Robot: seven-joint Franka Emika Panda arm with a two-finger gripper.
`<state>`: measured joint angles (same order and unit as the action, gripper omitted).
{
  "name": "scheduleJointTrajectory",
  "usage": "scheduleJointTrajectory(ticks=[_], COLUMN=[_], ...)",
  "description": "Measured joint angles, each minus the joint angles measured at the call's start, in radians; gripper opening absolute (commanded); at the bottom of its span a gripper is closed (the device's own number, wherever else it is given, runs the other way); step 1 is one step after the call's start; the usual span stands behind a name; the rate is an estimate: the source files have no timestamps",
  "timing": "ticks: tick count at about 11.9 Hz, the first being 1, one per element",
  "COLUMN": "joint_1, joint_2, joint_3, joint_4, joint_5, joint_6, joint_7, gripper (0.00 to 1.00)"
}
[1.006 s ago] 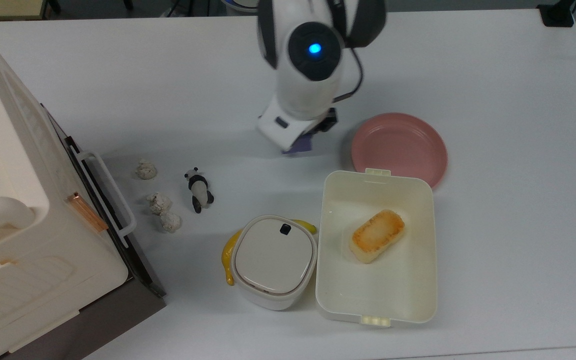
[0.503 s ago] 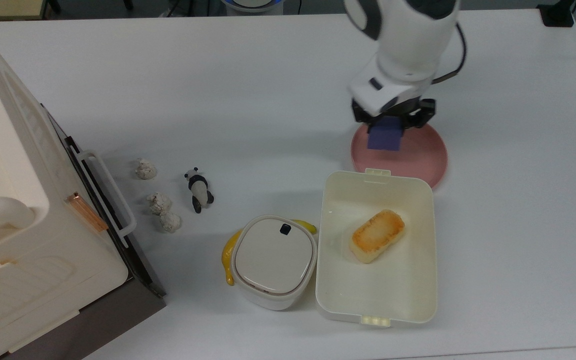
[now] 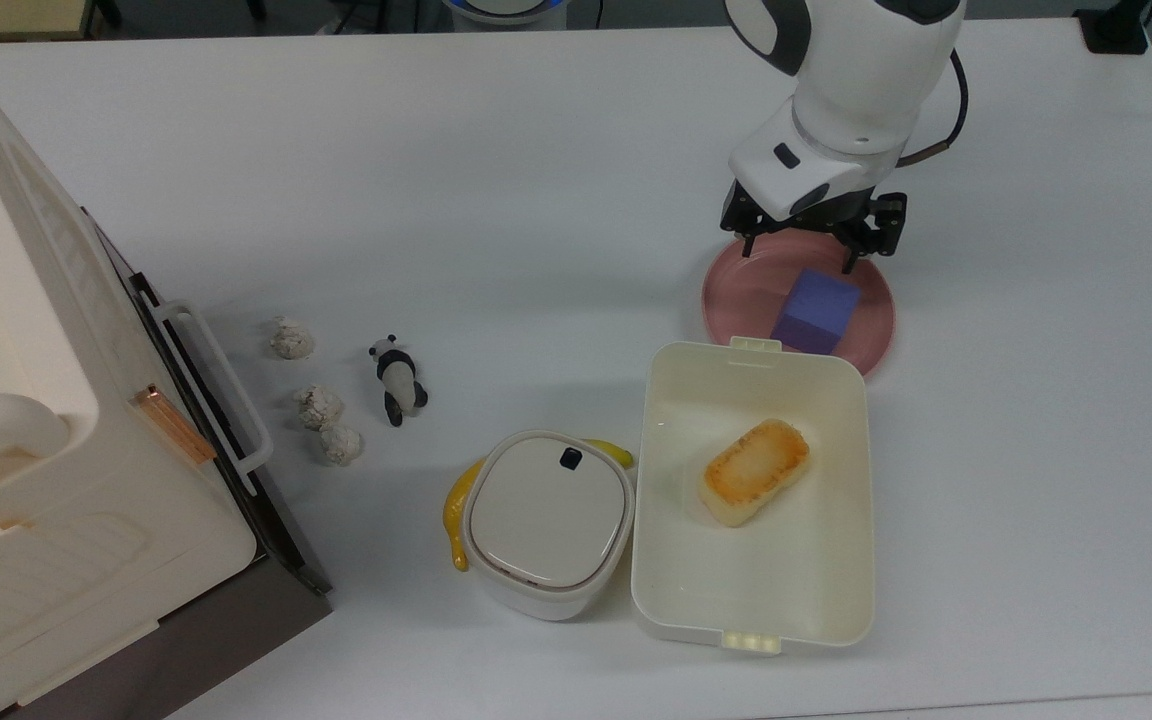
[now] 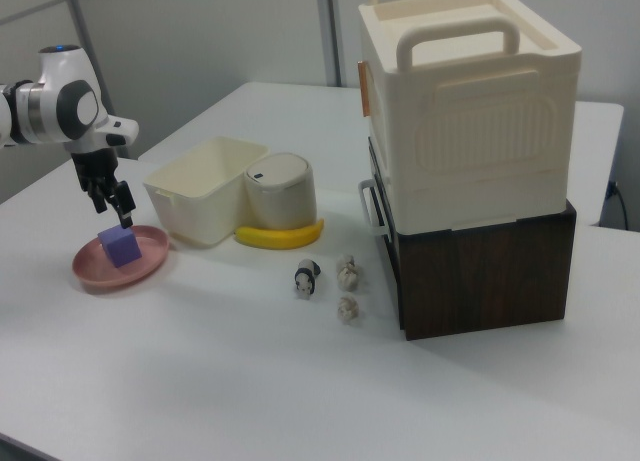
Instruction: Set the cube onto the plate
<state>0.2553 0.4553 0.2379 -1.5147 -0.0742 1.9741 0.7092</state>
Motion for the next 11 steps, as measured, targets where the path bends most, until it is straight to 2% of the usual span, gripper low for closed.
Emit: scheduleJointTrajectory(ticks=[3, 4, 6, 8, 11], joint_1=[-0.03, -0.059, -0.144, -0.198, -0.202], joint_2=[-0.032, -0.058, -0.127, -0.193, -0.235], joint_3=[-0.002, -0.004, -0.023, -0.114, -0.253], joint_4=[0.036, 0.039, 0.039, 0.038, 0.036], joint_5=[-0.031, -0.035, -0.036, -0.034, -0.032], joint_6=[-0.103, -0.151, -0.27, -0.349, -0.38], joint_7=[-0.015, -0.089, -0.323, -0.524, -0.715], gripper=[1.0, 1.0, 1.0, 1.0, 1.0])
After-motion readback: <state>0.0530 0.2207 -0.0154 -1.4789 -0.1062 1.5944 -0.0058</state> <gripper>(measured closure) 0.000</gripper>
